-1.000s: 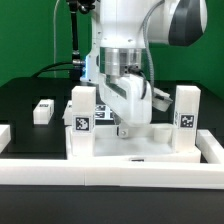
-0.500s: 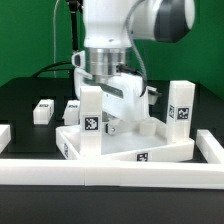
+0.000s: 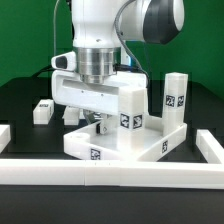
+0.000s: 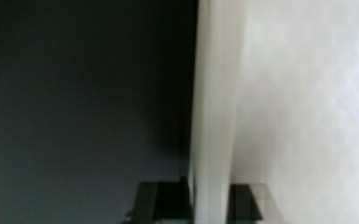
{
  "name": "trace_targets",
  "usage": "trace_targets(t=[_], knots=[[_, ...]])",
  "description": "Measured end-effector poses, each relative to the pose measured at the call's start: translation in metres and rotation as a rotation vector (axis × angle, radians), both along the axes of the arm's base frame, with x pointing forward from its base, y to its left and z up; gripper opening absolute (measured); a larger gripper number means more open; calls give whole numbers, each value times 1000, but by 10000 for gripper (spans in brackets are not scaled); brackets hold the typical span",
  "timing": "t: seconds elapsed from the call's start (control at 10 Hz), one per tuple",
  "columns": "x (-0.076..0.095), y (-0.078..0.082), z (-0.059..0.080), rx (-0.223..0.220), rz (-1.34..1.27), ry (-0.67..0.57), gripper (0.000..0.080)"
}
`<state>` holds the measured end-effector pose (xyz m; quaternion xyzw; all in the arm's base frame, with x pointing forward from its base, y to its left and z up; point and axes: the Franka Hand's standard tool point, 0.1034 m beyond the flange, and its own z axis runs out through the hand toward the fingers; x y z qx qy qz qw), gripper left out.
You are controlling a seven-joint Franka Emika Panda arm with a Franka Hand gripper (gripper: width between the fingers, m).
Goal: Assemble desk
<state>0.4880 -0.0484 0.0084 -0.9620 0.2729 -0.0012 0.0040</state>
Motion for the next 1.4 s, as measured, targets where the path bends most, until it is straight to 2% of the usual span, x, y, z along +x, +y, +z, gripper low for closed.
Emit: trace_targets(t=[0.1, 0.3, 0.4, 0.8, 1.0, 1.1, 1.4], knots=[[8, 5, 3, 0, 82, 7, 63], [29, 13, 8, -34, 281, -6, 59], [30, 17, 8, -48, 357, 0, 59], [29, 11, 8, -52, 560, 9, 57], [49, 11, 18, -32, 702, 29, 57], [55, 14, 20, -43, 751, 29, 57], [53, 9, 19, -49, 917, 42, 57]])
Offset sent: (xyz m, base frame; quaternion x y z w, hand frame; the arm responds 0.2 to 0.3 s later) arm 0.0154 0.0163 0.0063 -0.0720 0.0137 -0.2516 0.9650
